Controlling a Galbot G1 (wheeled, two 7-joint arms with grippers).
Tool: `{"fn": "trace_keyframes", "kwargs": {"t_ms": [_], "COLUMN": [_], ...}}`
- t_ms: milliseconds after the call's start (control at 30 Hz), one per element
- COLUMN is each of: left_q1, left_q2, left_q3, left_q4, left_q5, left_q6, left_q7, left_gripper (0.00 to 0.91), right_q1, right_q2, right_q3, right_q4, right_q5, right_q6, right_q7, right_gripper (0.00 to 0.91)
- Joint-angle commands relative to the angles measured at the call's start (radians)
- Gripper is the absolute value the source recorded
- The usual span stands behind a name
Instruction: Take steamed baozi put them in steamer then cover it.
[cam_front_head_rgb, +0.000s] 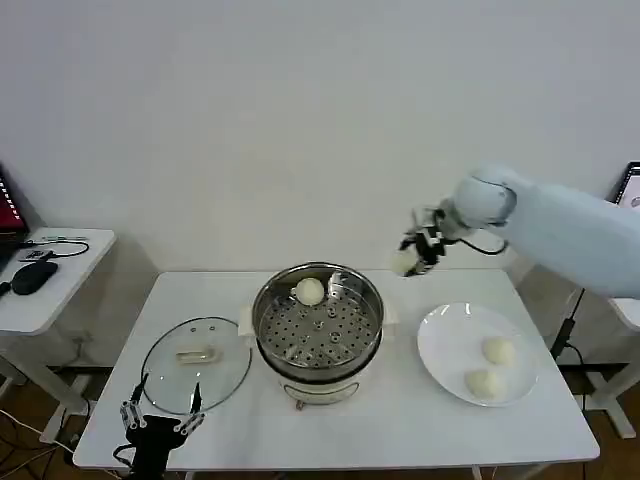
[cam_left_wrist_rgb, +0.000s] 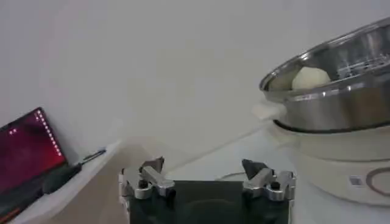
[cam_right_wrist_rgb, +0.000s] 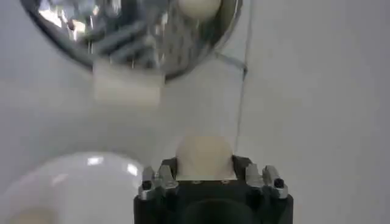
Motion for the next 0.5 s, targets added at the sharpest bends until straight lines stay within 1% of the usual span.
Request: {"fn": "trace_keyframes", "kwargs": {"t_ms": [33,67,100,133,200,367,500], "left_q1": [-0.01,-0.009,-0.008,-0.007,-0.009,-0.011,-0.011], "left_q2": [-0.005,-0.006,-0.004,-0.003,-0.001,-0.008,-0.013], "left_q3": [-0.007,-0.01,-0.015,-0.017,-0.023,-0.019,-0.017], "left_q4": [0.002,0.0,-0.006,-0.01,-0.023,-0.043,-0.044], "left_q5": [-0.002,-0.002,0.0,0.0,0.001,0.001,-0.001], "left_q6": [0.0,0.0,0.0,0.0,0.0,-0.001,-0.004], "left_q7": [-0.002,-0.002,-0.001,-0.001,-0.003,-0.007,-0.015], "left_gripper": [0.907,0.907,0.907,0.907,0.907,0.907,0.907], "right_q1": [0.064,0.059,0.043,0.033,0.013,-0.016,-0.039], "right_q2": [0.238,0.261,0.308,0.319,0.376,0.439,0.477], "right_q3": [-0.069,-0.071,-0.075,-0.075,-0.075,-0.099,-0.111], "right_q4": [0.024,0.008,-0.029,-0.038,-0.086,-0.127,-0.161], "right_q5": [0.182,0.187,0.196,0.199,0.216,0.282,0.279], "right_q6": [-0.081,-0.086,-0.091,-0.093,-0.106,-0.135,-0.156], "right_q7": [0.054,0.057,0.06,0.06,0.062,0.066,0.073], "right_gripper": [0.615,0.615,0.615,0.615,0.615,0.615,0.615]}}
